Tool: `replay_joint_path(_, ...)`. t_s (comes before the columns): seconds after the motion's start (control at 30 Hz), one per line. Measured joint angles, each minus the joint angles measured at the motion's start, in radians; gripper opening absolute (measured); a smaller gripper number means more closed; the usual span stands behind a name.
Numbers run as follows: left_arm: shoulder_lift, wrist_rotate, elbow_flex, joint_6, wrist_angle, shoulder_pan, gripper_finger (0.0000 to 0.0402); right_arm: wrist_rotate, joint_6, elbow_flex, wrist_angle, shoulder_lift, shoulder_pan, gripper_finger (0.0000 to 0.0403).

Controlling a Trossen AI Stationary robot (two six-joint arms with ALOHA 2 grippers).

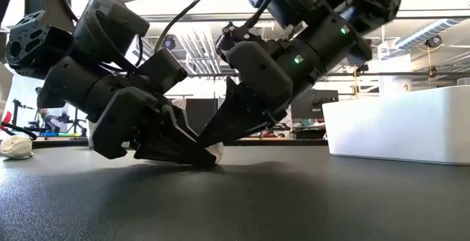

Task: Sort produce into baskets
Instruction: Put the right garlic into the middle right white bin

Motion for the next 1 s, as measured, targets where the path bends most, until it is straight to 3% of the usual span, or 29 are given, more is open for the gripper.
replay_joint_path(0.43, -0.001, 0.000, -0.012, -0.047, 0.011, -0.013, 0.0214, 0.009, -0.108, 0.124, -0.345, -0.070, -0.001, 0.0053)
replay_joint_path(0.57, -0.001, -0.002, -0.012, -0.047, 0.005, -0.015, 0.0214, 0.007, -0.112, 0.171, -0.472, -0.102, -0.001, 0.0041)
replay_joint_path(0.73, -0.001, -0.002, -0.013, -0.046, 0.003, -0.015, 0.0214, 0.042, -0.035, 0.281, -0.893, -0.171, 0.006, 0.0039)
replay_joint_path(0.87, -0.001, -0.001, -0.013, -0.046, 0.002, -0.015, 0.0214, 0.186, 0.096, 0.321, -1.236, -0.261, 0.029, 0.0038)
replay_joint_path(1.0, -0.001, -0.001, -0.013, -0.053, 0.001, -0.015, 0.0214, 0.314, 0.326, 0.281, -1.500, -0.360, 0.047, 0.0044)
